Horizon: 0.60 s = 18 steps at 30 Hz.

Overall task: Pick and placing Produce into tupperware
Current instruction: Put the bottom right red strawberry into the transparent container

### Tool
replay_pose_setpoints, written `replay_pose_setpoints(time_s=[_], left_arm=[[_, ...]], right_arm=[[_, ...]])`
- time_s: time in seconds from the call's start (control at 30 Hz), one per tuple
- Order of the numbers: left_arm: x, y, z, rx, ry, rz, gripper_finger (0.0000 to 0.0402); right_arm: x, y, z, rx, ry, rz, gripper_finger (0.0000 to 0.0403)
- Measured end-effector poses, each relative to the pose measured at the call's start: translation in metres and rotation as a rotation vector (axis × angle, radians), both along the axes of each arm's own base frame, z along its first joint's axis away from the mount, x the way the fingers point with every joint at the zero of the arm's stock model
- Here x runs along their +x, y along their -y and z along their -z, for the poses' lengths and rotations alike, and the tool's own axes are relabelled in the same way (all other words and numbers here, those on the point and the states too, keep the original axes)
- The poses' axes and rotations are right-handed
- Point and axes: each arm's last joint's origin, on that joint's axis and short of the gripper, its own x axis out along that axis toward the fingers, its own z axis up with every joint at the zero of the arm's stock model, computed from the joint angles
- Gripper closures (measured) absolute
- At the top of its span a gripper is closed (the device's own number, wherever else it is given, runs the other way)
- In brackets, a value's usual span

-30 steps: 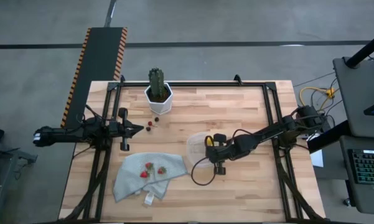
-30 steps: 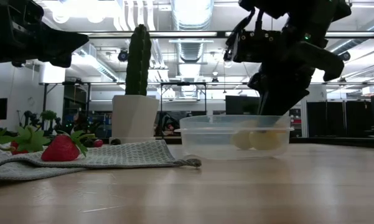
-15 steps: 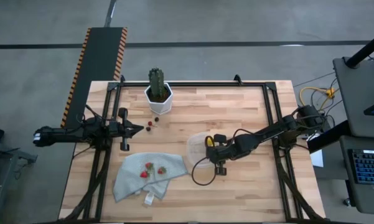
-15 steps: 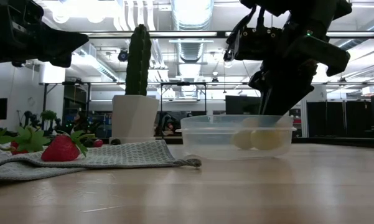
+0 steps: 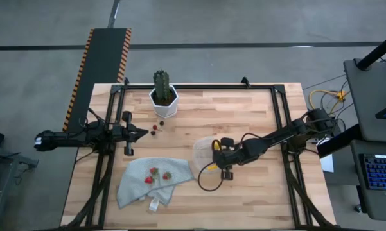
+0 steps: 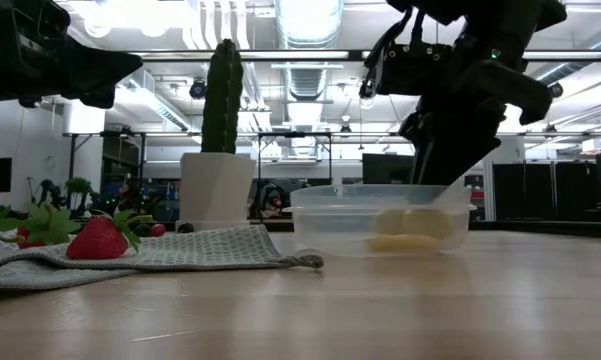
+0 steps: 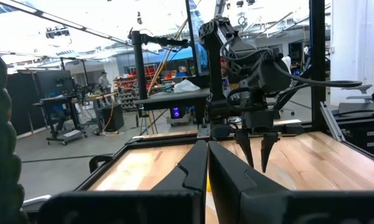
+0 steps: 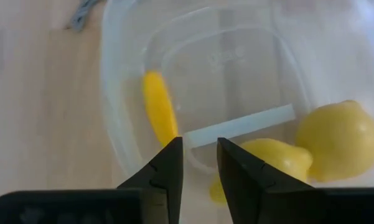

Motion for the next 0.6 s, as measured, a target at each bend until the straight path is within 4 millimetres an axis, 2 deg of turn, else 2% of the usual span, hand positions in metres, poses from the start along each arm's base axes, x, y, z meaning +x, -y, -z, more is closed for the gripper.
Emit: replay_pose_setpoints(time_s=[0.13,0.27,0.47,0.6], left_arm=[[0.0,0.0,0.0,0.0,0.0,0.0,0.0402],[0.0,0.0,0.0,0.0,0.0,0.0,0.0402],[0.0,0.0,0.0,-0.001,0.0,0.001,0.0402],[0.0,0.0,0.0,-0.007,0.002,0.002,0.0402]], right_arm=[[0.0,0.004,-0.018,-0.116,0.093,0.044,0.032],[-0.011,0.009,-0.046,-0.167,0.191,0.04,0.0331],[-0.051,0.01,-0.091,-0.12,0.394,-0.022,0.0337],[-0.089,0.008,-0.1,-0.047,0.579,-0.077,0.033]])
